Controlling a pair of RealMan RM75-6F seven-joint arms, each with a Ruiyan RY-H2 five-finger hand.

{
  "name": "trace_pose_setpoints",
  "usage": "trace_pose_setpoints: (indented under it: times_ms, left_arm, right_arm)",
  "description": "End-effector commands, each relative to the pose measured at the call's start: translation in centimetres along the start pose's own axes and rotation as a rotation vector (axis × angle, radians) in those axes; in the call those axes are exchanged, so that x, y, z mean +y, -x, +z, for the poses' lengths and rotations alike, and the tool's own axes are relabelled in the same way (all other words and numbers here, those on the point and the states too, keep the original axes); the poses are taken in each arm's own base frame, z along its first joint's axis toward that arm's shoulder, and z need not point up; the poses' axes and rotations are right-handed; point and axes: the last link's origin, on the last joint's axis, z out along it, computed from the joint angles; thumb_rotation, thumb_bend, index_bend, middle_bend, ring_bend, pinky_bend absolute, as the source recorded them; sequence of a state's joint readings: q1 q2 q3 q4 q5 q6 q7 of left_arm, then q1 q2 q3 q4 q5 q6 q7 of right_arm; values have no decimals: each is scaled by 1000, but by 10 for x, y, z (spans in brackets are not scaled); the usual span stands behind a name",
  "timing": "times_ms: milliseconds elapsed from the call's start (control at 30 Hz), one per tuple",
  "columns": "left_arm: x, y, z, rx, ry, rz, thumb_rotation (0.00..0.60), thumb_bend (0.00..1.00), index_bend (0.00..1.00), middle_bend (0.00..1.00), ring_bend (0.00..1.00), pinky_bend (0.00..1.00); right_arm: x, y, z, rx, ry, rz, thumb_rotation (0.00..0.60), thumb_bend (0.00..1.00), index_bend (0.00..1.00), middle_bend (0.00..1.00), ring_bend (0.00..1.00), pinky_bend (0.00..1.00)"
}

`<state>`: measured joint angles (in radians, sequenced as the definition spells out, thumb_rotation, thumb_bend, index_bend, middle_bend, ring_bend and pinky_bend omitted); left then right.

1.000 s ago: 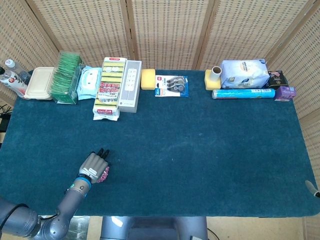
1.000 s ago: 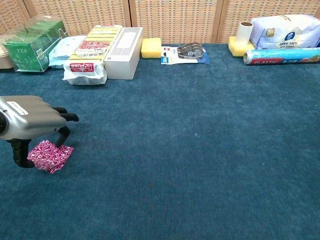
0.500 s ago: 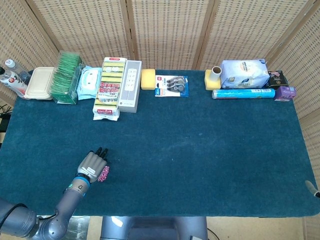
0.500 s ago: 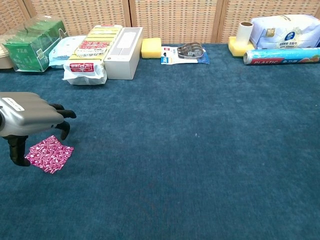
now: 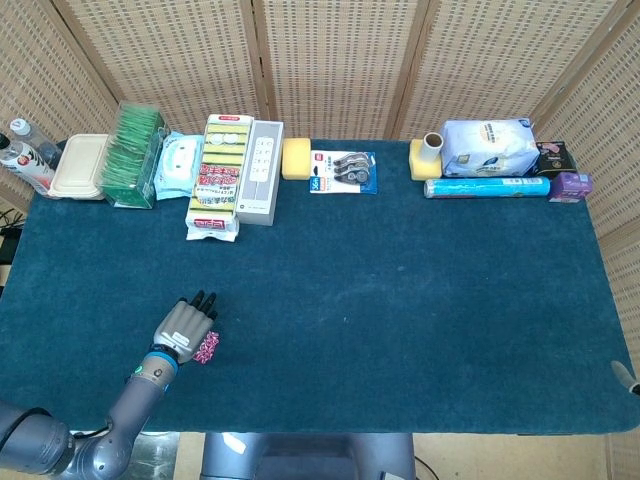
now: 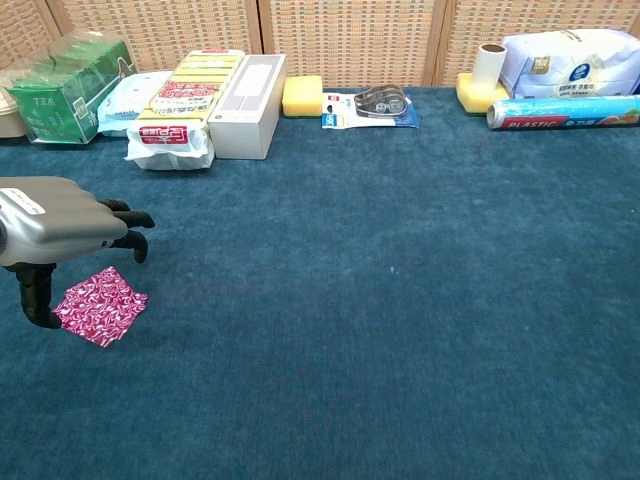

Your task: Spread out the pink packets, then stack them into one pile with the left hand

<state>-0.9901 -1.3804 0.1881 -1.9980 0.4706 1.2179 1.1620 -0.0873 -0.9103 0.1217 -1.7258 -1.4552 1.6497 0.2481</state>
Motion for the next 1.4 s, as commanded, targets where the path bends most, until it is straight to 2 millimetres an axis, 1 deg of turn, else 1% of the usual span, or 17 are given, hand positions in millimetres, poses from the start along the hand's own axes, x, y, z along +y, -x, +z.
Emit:
trace_pose_setpoints:
  times_ms: [33, 300, 467, 633, 867, 1300, 1400]
  left_arm:
    - [-6, 15, 2, 19, 15, -7, 600, 145, 168, 0, 0, 299]
    - [-14, 28, 0, 73, 54, -11, 600, 144, 168, 0, 0, 299]
    - [-26, 42, -2, 114, 72, -32, 600, 144, 163, 0, 0, 299]
    - [-36, 51, 2, 129, 77, -66, 600, 143, 161, 0, 0, 299]
    - [-37, 59, 8, 136, 96, -73, 600, 131, 127, 0, 0, 299]
    - [-38, 66, 10, 144, 95, -101, 600, 131, 127, 0, 0, 299]
    - [-38, 66, 11, 149, 83, -108, 600, 131, 163, 0, 0, 299]
  right_arm:
    - [0, 0, 0, -1, -1, 0, 600, 227, 182, 45, 0, 0]
    - [0, 0, 0, -1, -1, 0, 600, 226, 181, 45, 0, 0]
    - [0, 0, 0, -2, -1, 1, 600, 226, 182, 46, 0, 0]
    - [-1, 1, -1, -4, -5, -2, 600, 227, 181, 45, 0, 0]
    - [-1, 1, 0, -5, -3, -3, 600, 226, 182, 45, 0, 0]
    - [-1, 1, 0, -4, -2, -3, 600, 226, 182, 46, 0, 0]
    - [-1, 1, 0, -4, -2, -5, 600, 227, 182, 46, 0, 0]
